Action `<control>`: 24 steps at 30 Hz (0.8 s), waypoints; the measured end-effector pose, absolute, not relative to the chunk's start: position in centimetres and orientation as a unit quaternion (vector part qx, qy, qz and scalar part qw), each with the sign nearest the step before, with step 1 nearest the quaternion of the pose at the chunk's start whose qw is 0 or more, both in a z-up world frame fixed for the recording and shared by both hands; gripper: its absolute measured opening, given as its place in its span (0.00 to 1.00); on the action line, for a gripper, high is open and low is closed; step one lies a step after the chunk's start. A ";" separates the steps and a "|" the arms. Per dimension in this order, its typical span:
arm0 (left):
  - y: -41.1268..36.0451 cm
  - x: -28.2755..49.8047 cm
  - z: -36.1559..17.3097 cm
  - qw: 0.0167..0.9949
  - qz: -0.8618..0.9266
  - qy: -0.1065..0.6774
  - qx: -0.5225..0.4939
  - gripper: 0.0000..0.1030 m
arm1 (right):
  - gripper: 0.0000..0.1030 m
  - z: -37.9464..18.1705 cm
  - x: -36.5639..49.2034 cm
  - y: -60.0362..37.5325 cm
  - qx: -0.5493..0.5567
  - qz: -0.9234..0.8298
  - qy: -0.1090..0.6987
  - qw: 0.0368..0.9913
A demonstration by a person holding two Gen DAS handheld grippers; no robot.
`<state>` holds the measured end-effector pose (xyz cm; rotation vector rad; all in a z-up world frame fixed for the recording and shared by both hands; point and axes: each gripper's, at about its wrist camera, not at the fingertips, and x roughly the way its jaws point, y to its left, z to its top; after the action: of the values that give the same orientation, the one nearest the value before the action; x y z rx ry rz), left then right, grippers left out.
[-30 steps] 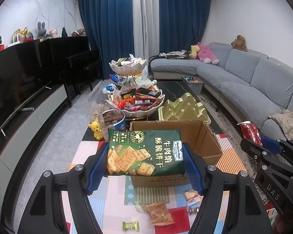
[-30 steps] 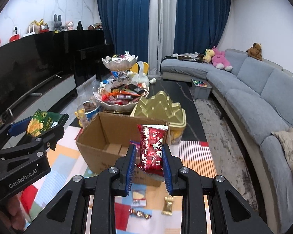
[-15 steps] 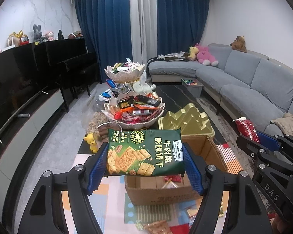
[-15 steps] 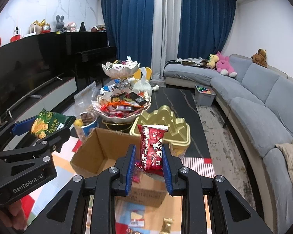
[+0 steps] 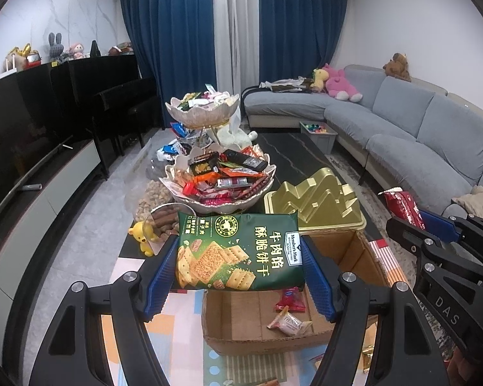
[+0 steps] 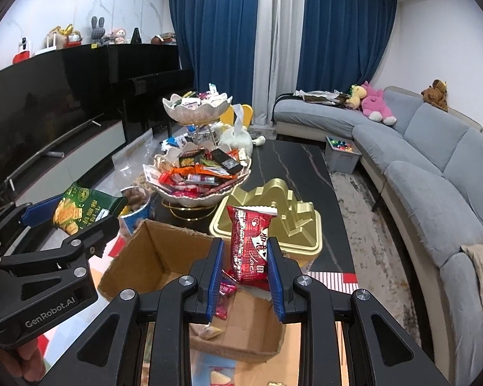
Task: Organize snacks
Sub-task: 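Open both tools to drop the biscuit packet and candy bar into the box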
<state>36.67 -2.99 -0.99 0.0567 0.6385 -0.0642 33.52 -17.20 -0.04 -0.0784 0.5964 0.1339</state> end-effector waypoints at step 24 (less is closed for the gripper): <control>-1.9 38.1 -3.0 0.936 -0.034 0.351 0.009 0.93 | 0.65 -1.1 35.7 -16.7 -0.064 0.067 0.310 0.946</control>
<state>38.10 -1.91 -3.01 0.0174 0.7172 -0.0692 35.66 -16.66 -1.07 -0.1306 0.6307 0.1371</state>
